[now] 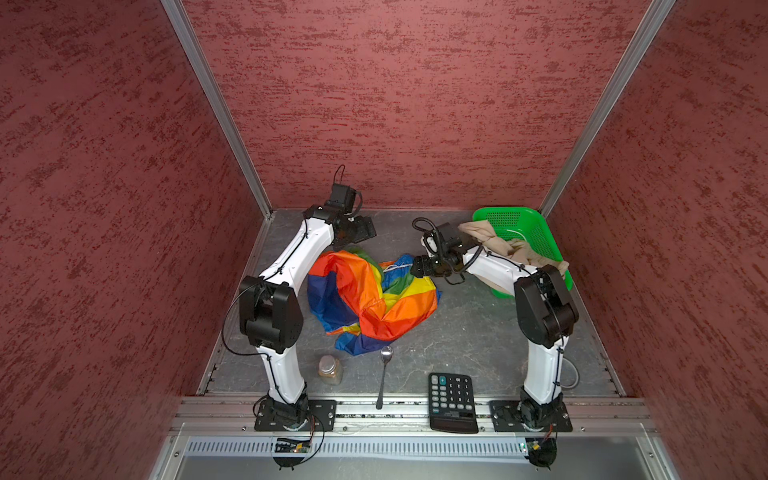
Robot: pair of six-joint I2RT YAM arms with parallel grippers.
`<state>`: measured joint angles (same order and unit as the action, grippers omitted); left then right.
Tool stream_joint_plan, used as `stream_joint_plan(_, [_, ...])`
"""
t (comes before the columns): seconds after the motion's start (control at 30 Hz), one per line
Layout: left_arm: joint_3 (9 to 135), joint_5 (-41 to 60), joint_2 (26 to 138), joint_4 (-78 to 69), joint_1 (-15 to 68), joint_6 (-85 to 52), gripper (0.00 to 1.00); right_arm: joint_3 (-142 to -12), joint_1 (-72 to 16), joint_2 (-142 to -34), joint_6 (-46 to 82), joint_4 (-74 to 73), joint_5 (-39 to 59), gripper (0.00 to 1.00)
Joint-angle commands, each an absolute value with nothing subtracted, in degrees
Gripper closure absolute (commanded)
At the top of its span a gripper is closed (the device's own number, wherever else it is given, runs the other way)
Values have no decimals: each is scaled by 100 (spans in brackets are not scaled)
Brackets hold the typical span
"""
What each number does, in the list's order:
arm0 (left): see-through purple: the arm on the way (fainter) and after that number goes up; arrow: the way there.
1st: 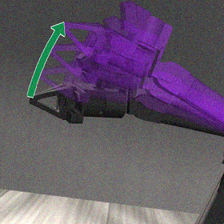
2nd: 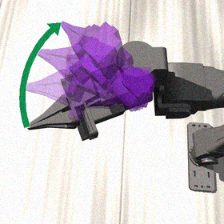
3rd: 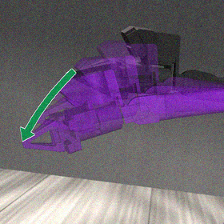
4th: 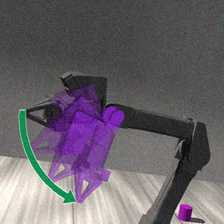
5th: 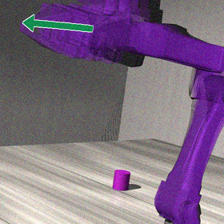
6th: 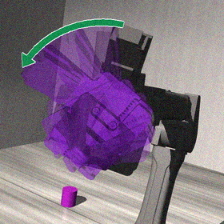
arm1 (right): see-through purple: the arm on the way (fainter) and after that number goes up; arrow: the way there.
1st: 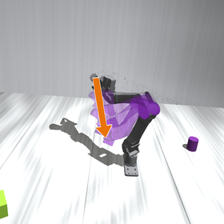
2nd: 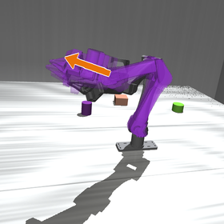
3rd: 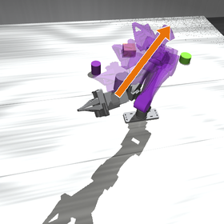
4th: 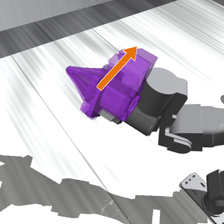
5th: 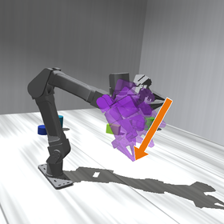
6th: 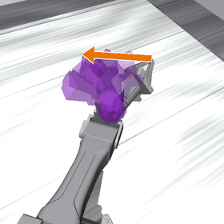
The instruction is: Fold and stack the shorts
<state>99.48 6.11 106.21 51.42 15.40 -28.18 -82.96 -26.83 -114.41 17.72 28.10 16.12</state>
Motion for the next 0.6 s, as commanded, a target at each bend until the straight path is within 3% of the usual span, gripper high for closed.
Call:
stream_joint_plan(0.0, [9721, 919, 10789, 5047, 1490, -2778, 5, -8498, -2682, -11769, 1881, 2700, 1761, 61])
stream_joint_plan(0.2, [9300, 1134, 10841, 4889, 1459, -2804, 5, -10117, -2506, -12669, 1679, 3409, 1785, 100])
stream_joint_plan(0.57, [8427, 1636, 10409, 4559, 1441, -2894, 19, -15182, -2408, -14405, 1824, 4442, 1517, 100])
